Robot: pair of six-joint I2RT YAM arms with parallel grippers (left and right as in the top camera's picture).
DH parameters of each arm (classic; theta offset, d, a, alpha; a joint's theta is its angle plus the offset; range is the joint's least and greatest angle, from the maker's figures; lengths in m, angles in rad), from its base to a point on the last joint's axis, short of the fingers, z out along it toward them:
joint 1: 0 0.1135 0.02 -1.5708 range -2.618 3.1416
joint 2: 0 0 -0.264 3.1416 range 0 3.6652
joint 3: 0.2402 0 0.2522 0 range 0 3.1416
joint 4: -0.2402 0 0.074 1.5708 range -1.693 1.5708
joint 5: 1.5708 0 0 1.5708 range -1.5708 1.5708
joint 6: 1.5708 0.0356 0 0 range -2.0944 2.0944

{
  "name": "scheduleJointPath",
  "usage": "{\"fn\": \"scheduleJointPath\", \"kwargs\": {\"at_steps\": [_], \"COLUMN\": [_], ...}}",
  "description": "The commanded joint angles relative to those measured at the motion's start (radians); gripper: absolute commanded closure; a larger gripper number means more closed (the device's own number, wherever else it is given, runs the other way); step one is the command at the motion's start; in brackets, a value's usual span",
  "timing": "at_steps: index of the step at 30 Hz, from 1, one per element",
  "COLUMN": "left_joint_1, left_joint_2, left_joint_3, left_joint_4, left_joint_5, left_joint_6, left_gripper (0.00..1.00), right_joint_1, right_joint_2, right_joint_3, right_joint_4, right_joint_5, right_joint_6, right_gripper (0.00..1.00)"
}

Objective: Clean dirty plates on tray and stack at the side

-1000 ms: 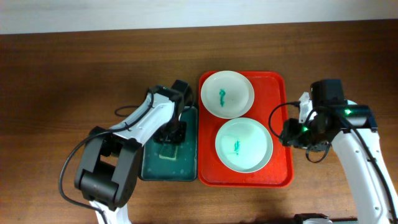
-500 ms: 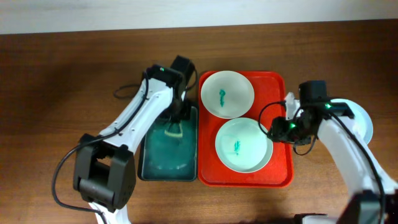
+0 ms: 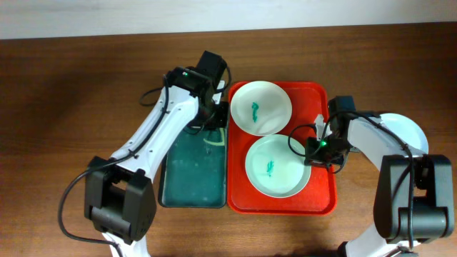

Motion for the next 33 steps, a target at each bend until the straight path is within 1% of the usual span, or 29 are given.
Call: {"fn": "scheduleJointPath", "kwargs": {"at_steps": [1,6,10,14,18,20,21,23,25,27,30,31,33], "left_joint_1": [-0.072,-0.214,-0.291,-0.325,-0.327,-0.314,-0.306,-0.295,-0.289,-0.286,-0.286,-0.289,-0.289], "left_joint_2": [-0.016,0.054,0.158,0.253,0.338,0.340,0.337,0.337,0.337,0.337,0.338,0.338,0.338], "left_joint_3": [0.013,0.011,0.011,0.011,0.011,0.012,0.022,0.026,0.026,0.026,0.026,0.026,0.026], "left_joint_4": [0.061,0.177,0.227,0.258,0.254,0.220,0.182,0.133,0.109,0.100,0.103,0.107,0.140], "left_joint_5": [0.051,0.050,0.067,0.171,0.149,0.041,-0.090,-0.301,-0.385,-0.430,-0.404,-0.336,-0.121], "left_joint_6": [0.004,-0.001,-0.076,-0.076,-0.075,-0.076,-0.093,-0.105,-0.105,-0.104,-0.105,-0.105,-0.105], "left_gripper": [1.00,1.00,1.00,1.00,1.00,1.00,1.00,1.00,1.00,1.00,1.00,1.00,1.00], "right_joint_1": [-0.002,-0.002,-0.002,-0.002,-0.002,-0.002,-0.002,-0.002,-0.002,-0.002,-0.002,-0.002,-0.002], "right_joint_2": [0.020,0.020,0.020,0.020,0.020,0.020,0.020,0.020,0.020,0.020,0.020,0.020,0.020], "right_joint_3": [-0.057,-0.082,-0.081,-0.081,-0.081,-0.081,-0.081,-0.081,-0.081,-0.081,-0.081,-0.081,-0.082], "right_joint_4": [0.017,0.040,0.037,0.033,0.032,0.026,0.023,0.023,0.023,0.022,0.022,0.022,0.023], "right_joint_5": [0.021,0.021,0.021,0.021,0.021,0.021,0.021,0.021,0.021,0.021,0.021,0.021,0.022], "right_joint_6": [0.034,0.033,0.033,0.033,0.033,0.033,0.033,0.032,0.032,0.033,0.032,0.033,0.032], "right_gripper": [0.96,0.96,0.95,0.95,0.95,0.95,0.95,0.95,0.95,0.95,0.95,0.95,0.95]}}
